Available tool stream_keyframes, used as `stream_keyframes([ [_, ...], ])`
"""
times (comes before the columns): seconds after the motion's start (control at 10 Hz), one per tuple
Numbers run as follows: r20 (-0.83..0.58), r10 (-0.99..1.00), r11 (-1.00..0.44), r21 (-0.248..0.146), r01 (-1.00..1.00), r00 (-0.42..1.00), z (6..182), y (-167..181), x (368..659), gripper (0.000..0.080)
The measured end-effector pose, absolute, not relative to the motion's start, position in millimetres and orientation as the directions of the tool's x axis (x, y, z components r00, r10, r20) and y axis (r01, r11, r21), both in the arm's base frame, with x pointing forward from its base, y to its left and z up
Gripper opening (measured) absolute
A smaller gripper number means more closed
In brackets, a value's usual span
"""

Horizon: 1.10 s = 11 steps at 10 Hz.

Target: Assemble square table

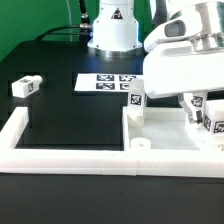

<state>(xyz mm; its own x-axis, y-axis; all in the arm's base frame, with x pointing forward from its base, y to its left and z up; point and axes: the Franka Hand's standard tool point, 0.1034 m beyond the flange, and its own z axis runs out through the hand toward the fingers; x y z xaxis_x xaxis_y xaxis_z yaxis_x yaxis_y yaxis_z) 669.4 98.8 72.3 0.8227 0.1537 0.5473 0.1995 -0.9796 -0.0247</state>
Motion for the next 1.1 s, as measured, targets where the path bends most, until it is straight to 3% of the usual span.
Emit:
stream_keyframes([
  [0.1, 0.547, 0.154, -0.98, -0.025, 0.199, 0.823, 72.2, 98.9, 669.4, 0.0619],
  [0.2, 0.547, 0.154, -0.98, -0.025, 0.2, 0.823, 72.2, 98.9, 669.4, 0.064],
  [0.6, 0.535, 0.155, -0.979, -0.027, 0.2, 0.83, 71.9, 98.0, 669.3, 0.0649],
  [0.8, 0.489, 0.163, -0.978, -0.032, 0.204, 0.857, 91.8, 93.8, 675.5, 0.0649],
  [1.1, 0.446, 0.167, -0.977, -0.047, 0.209, 0.879, 90.8, 96.7, 682.2, 0.0649],
])
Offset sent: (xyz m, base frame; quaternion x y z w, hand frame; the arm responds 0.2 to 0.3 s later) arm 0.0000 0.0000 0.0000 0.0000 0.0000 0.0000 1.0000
